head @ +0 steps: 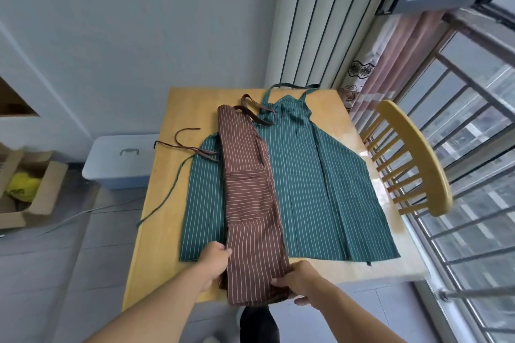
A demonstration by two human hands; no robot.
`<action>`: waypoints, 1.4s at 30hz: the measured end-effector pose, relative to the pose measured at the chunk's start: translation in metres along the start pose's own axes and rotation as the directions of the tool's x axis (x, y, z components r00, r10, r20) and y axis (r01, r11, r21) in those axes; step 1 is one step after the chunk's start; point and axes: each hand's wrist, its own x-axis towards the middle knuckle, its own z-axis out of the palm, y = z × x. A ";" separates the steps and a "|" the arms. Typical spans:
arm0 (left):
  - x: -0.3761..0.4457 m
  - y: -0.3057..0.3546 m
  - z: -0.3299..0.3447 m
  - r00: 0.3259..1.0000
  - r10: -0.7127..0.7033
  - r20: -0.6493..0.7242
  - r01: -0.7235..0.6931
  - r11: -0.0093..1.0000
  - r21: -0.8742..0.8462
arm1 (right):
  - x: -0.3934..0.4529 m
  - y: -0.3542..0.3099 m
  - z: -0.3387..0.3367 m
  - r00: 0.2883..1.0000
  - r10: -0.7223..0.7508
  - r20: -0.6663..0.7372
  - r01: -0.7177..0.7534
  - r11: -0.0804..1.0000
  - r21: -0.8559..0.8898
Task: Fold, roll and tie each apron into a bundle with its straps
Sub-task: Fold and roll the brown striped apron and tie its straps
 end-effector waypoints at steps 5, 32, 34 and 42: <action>0.005 -0.032 0.017 0.987 -0.033 -0.159 0.022 0.998 -0.066 | 0.007 0.018 0.024 0.998 0.056 -0.002 -0.055 0.993 0.107; 0.053 0.086 -0.067 0.984 0.082 -0.158 -0.129 0.938 -0.321 | 0.042 -0.138 -0.062 0.942 -0.271 -0.196 0.220 0.944 -0.247; 0.070 0.118 -0.080 0.981 0.095 -0.168 -0.149 0.928 -0.342 | 0.058 -0.163 -0.073 0.938 -0.301 -0.174 0.244 0.926 -0.289; 0.164 0.216 -0.103 0.973 0.141 -0.183 -0.198 0.917 -0.346 | 0.140 -0.247 -0.118 0.889 -0.406 -0.213 0.365 0.908 -0.208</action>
